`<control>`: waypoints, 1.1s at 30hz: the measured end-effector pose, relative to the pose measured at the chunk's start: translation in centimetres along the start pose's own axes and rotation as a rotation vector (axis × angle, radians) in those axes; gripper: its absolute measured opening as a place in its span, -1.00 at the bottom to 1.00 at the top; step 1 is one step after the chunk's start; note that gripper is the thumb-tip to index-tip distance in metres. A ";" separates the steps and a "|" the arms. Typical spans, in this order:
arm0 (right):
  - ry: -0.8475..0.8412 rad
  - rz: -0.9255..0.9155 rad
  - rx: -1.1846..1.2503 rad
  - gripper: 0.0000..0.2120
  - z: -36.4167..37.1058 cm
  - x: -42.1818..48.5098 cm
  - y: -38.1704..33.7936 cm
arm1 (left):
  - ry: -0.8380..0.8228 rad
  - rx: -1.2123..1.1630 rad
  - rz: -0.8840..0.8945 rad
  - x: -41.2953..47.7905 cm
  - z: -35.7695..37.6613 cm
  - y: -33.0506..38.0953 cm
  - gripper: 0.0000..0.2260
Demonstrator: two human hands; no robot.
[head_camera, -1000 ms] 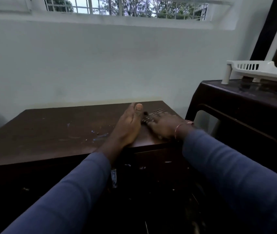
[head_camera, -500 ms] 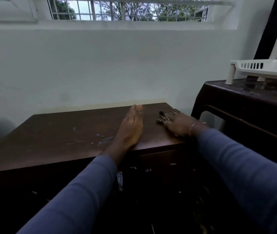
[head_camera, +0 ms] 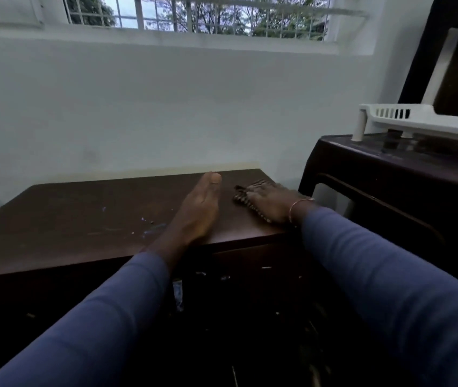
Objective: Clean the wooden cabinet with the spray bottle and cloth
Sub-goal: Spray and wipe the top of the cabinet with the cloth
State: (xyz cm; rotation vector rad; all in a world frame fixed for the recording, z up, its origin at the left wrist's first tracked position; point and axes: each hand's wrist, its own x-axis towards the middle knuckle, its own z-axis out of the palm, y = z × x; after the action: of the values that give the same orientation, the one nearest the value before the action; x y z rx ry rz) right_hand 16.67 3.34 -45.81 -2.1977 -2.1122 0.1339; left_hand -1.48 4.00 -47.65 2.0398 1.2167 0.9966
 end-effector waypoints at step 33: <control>0.254 0.308 0.195 -0.54 1.1 0.0 1.8 | 0.557 -0.793 -0.331 3.3 -5.1 0.9 -0.39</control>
State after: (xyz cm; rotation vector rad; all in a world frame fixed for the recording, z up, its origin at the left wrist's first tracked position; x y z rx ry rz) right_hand 18.35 3.27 -47.16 -2.2675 -1.5557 0.0725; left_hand -4.20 6.99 -43.02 0.9463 1.1010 1.6036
